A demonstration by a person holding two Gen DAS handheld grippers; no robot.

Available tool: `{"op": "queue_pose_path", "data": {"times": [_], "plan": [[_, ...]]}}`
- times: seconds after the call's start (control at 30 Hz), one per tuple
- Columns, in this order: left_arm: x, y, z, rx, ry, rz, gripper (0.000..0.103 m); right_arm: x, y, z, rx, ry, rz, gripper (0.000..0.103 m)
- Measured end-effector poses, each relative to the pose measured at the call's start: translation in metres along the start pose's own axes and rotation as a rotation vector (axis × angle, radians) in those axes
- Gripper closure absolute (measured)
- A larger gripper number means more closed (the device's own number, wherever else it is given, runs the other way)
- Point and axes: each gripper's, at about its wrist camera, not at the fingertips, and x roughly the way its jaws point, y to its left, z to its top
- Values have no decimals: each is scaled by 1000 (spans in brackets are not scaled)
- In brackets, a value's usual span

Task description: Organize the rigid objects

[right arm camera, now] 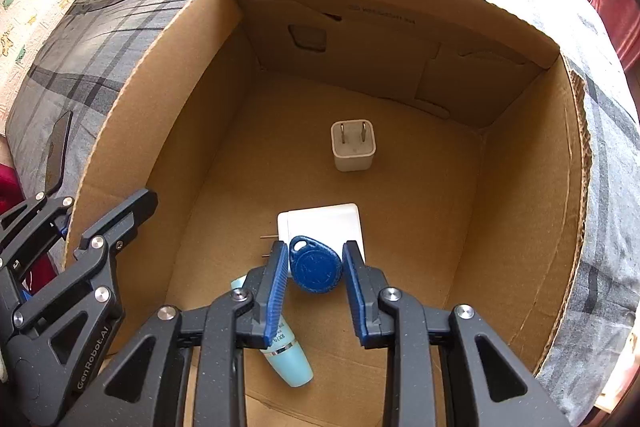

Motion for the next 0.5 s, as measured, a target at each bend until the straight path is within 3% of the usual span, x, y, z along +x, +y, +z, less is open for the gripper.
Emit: {"op": "queue_pose_path", "data": {"times": [0.07, 0.5], "plan": [[0, 0, 0, -1, 0, -1, 86, -3, -2, -1, 4, -11, 8, 58], [0, 2, -1, -4, 1, -2, 86, -28, 3, -8, -4, -62, -5, 49]]}}
